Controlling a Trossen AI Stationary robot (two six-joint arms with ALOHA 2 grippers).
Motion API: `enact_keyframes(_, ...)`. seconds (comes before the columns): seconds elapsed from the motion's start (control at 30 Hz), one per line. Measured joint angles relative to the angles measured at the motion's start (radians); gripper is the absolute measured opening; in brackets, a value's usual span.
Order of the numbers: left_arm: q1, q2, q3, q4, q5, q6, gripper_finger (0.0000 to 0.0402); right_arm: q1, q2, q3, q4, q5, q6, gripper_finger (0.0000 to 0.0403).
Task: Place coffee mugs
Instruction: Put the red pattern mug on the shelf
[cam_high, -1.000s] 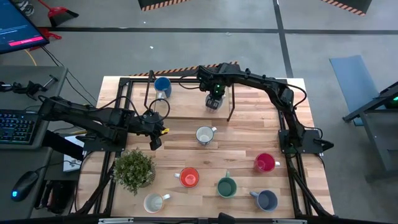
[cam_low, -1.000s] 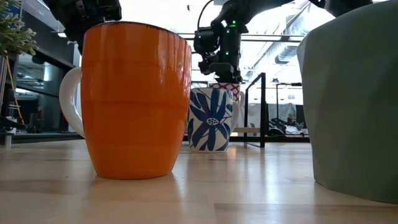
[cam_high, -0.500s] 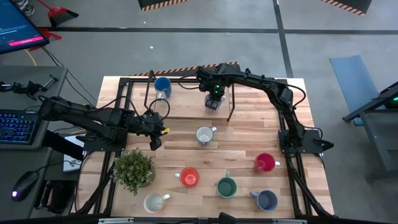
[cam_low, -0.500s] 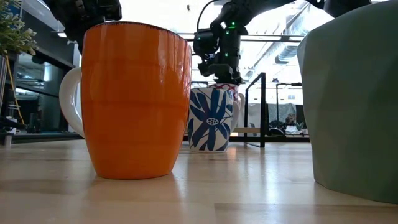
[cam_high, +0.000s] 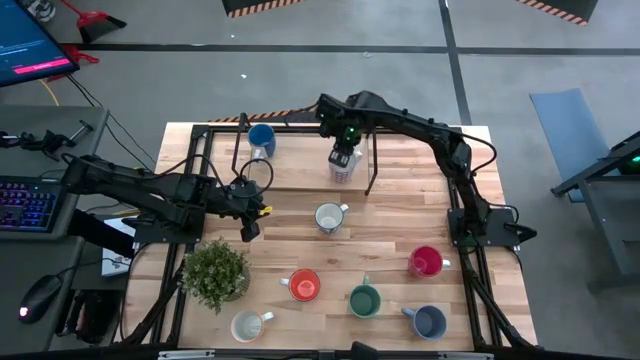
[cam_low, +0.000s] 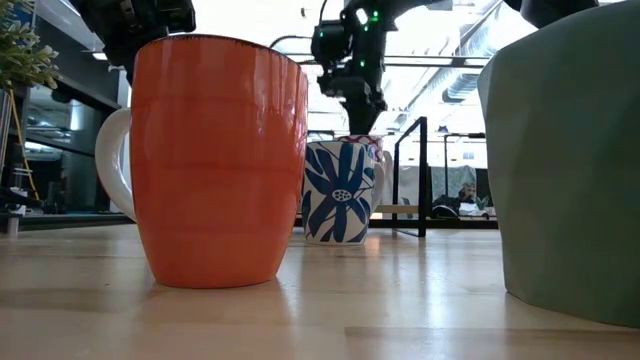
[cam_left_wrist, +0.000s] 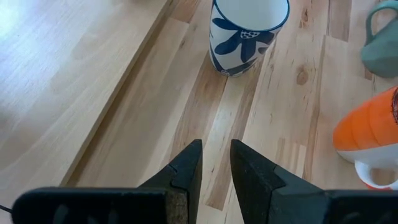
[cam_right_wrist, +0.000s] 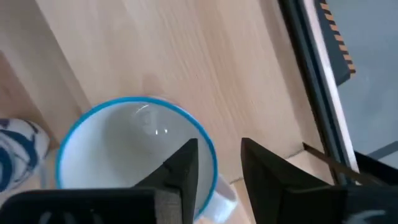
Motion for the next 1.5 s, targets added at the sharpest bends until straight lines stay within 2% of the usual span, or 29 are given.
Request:
enact_keyframes(0.07, 0.0, 0.0, 0.0, 0.0, 0.0, 0.0, 0.0074, 0.007, 0.0, 0.04, -0.027, -0.018, 0.026, 0.0099)
enact_keyframes(0.2, 0.0, 0.0, 0.0, 0.0, 0.0, -0.001, 0.0074, 0.025, 0.0, 0.08, -0.056, -0.156, 0.025, 0.0099)
enact_keyframes(0.27, 0.0, 0.0, 0.0, 0.0, 0.0, -0.001, 0.0074, 0.038, 0.0, 0.08, -0.056, -0.179, 0.023, 0.0099)
enact_keyframes(0.47, 0.0, 0.0, 0.0, 0.0, 0.0, -0.001, 0.0074, 0.078, 0.02, 0.08, -0.059, -0.075, 0.02, 0.0099)
enact_keyframes(0.87, 0.0, 0.0, 0.0, 0.001, 0.0, -0.001, 0.0074, 0.076, 0.102, 0.08, -0.098, 0.031, 0.028, 0.0099)
enact_keyframes(1.5, 0.0, 0.0, 0.0, 0.0, 0.0, -0.001, 0.0074, -0.002, 0.116, 0.079, -0.094, 0.062, 0.028, 0.0099)
